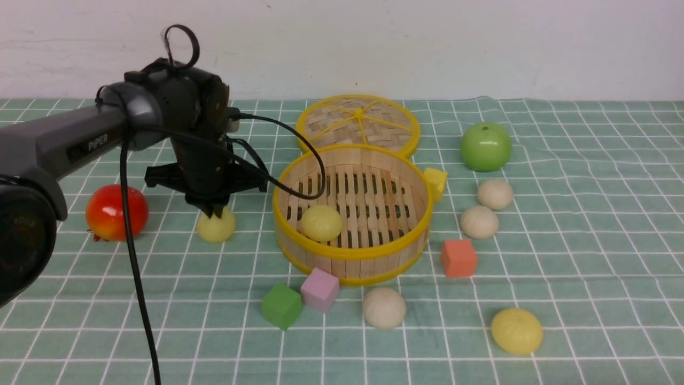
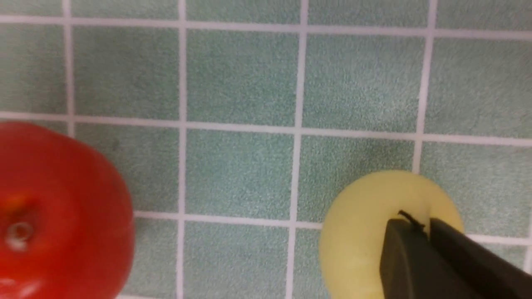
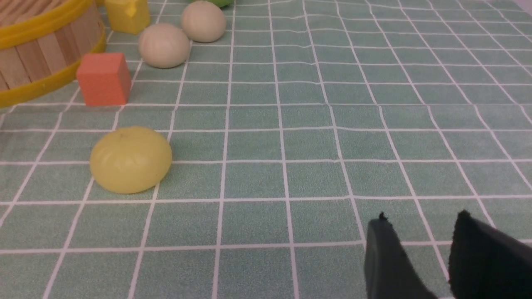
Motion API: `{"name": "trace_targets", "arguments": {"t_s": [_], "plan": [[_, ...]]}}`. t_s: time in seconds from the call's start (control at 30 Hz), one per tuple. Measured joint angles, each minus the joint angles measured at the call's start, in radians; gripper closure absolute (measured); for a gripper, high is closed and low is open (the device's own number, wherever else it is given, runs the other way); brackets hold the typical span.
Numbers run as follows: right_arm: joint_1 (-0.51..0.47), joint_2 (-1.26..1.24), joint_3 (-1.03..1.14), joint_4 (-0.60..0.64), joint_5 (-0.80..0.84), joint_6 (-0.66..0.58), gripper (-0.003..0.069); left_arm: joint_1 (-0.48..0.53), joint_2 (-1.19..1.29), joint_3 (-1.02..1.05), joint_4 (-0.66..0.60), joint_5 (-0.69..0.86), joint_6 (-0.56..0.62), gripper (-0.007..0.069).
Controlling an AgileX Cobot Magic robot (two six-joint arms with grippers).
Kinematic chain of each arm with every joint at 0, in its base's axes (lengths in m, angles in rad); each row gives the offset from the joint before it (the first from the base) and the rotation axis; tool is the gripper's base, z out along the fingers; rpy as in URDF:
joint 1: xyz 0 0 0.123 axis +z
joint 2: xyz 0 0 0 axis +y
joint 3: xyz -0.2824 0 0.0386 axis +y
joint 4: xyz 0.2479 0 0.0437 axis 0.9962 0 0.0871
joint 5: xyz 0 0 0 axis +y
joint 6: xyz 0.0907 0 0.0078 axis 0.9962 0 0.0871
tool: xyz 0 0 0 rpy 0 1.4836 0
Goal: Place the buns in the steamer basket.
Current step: Use the left arm to grab a steamed stuffed bun, then use the left arm to put the steamed stuffed bun into the steamer
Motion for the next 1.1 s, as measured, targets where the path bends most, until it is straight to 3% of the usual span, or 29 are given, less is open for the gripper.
{"name": "trace_targets", "arguments": {"t_s": [0.13, 0.3, 0.47, 0.8, 1.0, 1.1], "plan": [[0.0, 0.0, 0.0, 0.0, 0.0, 0.0, 0.042, 0.0, 0.0, -0.089, -0.028, 0.06, 0.0, 0.0638], [0.0, 0.0, 0.0, 0.0, 0.0, 0.0, 0.0419, -0.003, -0.009, -0.212, -0.176, 0.099, 0.019, 0.0638], [0.0, 0.0, 0.0, 0.0, 0.0, 0.0, 0.0419, -0.054, -0.009, -0.251, -0.277, 0.039, 0.097, 0.0638], [0.0, 0.0, 0.0, 0.0, 0.0, 0.0, 0.0419, -0.118, 0.09, -0.252, -0.274, -0.097, 0.093, 0.0612], [0.0, 0.0, 0.0, 0.0, 0.0, 0.0, 0.0419, -0.118, 0.108, -0.252, -0.234, -0.097, 0.017, 0.0486], [0.0, 0.0, 0.0, 0.0, 0.0, 0.0, 0.0419, -0.118, 0.083, -0.253, -0.228, -0.047, 0.002, 0.0326]]}}
